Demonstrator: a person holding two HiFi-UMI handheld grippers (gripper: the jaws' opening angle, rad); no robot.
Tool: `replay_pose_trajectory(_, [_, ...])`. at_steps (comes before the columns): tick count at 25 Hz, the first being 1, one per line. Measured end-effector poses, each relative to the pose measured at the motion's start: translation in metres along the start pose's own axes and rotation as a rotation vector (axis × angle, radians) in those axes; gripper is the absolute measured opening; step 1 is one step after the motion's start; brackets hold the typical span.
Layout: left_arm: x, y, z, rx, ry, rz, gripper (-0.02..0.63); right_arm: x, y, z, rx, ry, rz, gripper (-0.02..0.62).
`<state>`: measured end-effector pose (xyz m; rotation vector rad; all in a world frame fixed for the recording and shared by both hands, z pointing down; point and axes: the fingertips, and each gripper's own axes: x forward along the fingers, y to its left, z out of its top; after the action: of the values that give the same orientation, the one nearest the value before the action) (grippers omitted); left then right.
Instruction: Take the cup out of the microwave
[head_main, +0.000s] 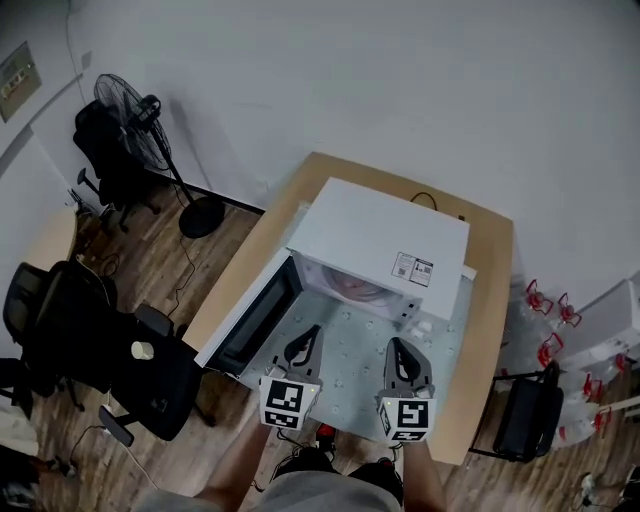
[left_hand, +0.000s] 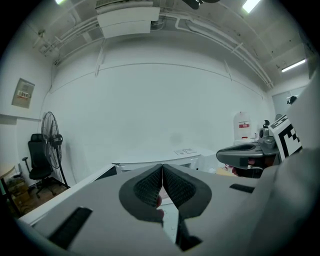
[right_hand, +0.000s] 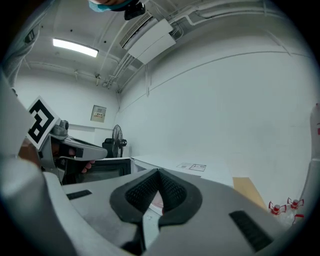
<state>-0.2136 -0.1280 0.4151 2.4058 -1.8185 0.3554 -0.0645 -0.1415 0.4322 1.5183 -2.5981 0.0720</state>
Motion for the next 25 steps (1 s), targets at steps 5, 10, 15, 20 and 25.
replay_pose_trajectory(5, [0.025, 0.005, -0.014, -0.004, 0.016, -0.054, 0.023, 0.02, -0.003, -0.014, 0.007, 0.022, -0.033, 0.017])
replay_pose_trajectory(10, [0.053, 0.012, -0.029, 0.002, 0.031, -0.092, 0.023, 0.045, -0.006, -0.03, 0.008, 0.035, -0.06, 0.017])
replay_pose_trajectory(15, [0.079, 0.018, -0.045, -0.002, 0.048, -0.132, 0.023, 0.065, -0.008, -0.046, 0.005, 0.057, -0.082, 0.017])
replay_pose_trajectory(20, [0.104, 0.021, -0.061, -0.001, 0.061, -0.17, 0.023, 0.081, -0.009, -0.064, 0.017, 0.08, -0.107, 0.017])
replay_pose_trajectory(25, [0.127, 0.025, -0.075, 0.013, 0.072, -0.182, 0.025, 0.092, -0.011, -0.081, 0.032, 0.1, -0.113, 0.017])
